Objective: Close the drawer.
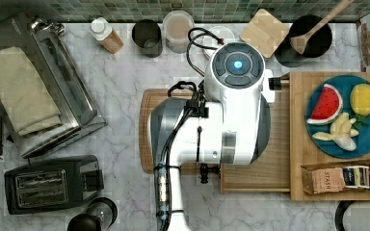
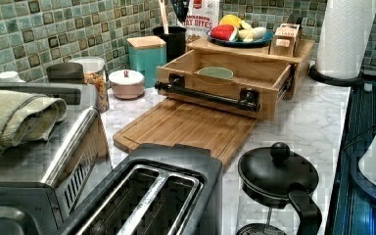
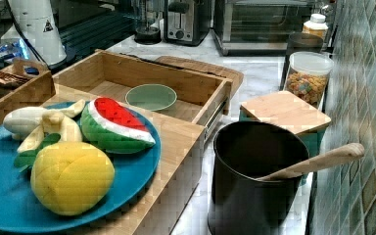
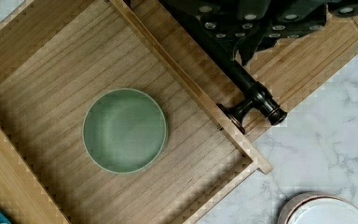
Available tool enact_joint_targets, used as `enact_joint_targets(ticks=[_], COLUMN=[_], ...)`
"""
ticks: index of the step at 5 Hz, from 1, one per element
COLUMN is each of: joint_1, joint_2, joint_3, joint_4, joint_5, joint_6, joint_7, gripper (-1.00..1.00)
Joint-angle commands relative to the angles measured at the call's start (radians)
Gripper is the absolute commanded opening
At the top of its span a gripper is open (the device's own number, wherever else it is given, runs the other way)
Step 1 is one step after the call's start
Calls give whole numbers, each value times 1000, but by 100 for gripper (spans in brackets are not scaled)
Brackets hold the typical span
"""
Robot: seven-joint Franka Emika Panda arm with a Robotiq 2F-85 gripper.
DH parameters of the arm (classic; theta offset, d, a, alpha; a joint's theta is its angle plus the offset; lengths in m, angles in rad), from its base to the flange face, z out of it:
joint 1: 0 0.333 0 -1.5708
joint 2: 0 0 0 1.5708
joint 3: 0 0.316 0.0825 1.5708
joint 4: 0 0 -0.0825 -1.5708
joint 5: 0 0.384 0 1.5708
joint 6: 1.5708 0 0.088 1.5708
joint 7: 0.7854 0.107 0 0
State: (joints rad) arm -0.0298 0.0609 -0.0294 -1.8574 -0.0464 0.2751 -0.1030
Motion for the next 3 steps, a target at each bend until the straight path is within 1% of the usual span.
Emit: enact_joint_targets(ticks=[1, 2, 3], joint_1=[0, 18, 54], joint_2=[0, -24, -83], joint_3=[0, 21, 59], joint_4=[0, -75, -197], joint_5=[-2, 25, 33], joint_6=[0, 78, 242], joint_7=[0, -64, -114], gripper=[-100, -100, -100])
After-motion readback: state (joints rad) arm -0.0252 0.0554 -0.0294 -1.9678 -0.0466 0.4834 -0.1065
